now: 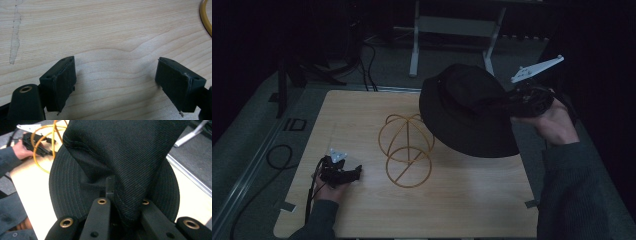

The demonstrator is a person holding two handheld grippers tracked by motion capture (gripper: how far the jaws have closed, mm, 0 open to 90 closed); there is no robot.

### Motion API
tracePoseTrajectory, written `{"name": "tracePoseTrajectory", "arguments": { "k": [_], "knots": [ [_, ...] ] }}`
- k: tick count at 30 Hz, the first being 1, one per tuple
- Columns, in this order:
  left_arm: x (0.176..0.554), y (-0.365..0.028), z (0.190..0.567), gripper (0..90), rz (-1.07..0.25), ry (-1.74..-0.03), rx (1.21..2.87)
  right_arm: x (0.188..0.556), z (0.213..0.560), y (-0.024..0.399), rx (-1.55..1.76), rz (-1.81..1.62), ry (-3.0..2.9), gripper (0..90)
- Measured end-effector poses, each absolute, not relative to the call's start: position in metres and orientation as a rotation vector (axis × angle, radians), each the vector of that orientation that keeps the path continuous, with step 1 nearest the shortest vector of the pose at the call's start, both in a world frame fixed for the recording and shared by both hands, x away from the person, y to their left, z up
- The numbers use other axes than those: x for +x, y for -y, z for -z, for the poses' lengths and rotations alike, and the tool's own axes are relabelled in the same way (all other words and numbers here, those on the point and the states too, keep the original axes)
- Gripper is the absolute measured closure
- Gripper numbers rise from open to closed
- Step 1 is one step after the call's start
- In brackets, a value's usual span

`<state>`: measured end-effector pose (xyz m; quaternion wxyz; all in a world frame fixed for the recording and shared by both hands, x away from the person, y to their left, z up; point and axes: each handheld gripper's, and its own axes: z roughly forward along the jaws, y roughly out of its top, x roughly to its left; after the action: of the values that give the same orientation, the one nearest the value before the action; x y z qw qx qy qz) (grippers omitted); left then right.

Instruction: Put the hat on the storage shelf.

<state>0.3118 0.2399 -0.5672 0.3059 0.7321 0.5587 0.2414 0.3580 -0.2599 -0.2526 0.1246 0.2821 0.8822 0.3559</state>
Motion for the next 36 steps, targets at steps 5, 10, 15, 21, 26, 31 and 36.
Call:
{"name": "tracePoseTrajectory", "arguments": {
  "k": [5, 10, 15, 21, 26, 31, 36],
  "knots": [
    [0.312, -0.240, 0.567, 17.4, -0.639, -1.478, 1.939, 0.355, 0.248, 0.255, 0.788, -1.064, -2.575, 87.6],
    [0.312, -0.240, 0.567, 17.4, -0.638, -1.479, 1.940, 0.354, 0.247, 0.252, 0.769, -1.088, -2.589, 87.6],
    [0.312, -0.240, 0.567, 17.4, -0.638, -1.479, 1.939, 0.354, 0.247, 0.247, 0.745, -1.105, -2.598, 87.6],
    [0.312, -0.240, 0.567, 17.4, -0.638, -1.479, 1.938, 0.354, 0.245, 0.239, 0.707, -1.147, -2.607, 87.6],
    [0.312, -0.240, 0.567, 17.4, -0.638, -1.479, 1.939, 0.353, 0.246, 0.227, 0.667, -1.116, -2.632, 87.5],
    [0.312, -0.240, 0.567, 17.4, -0.638, -1.479, 1.939, 0.354, 0.249, 0.214, 0.632, -1.115, -2.659, 87.4],
    [0.312, -0.240, 0.567, 17.4, -0.638, -1.479, 1.939, 0.354, 0.251, 0.199, 0.596, -1.098, -2.690, 87.4]
  ]
}}
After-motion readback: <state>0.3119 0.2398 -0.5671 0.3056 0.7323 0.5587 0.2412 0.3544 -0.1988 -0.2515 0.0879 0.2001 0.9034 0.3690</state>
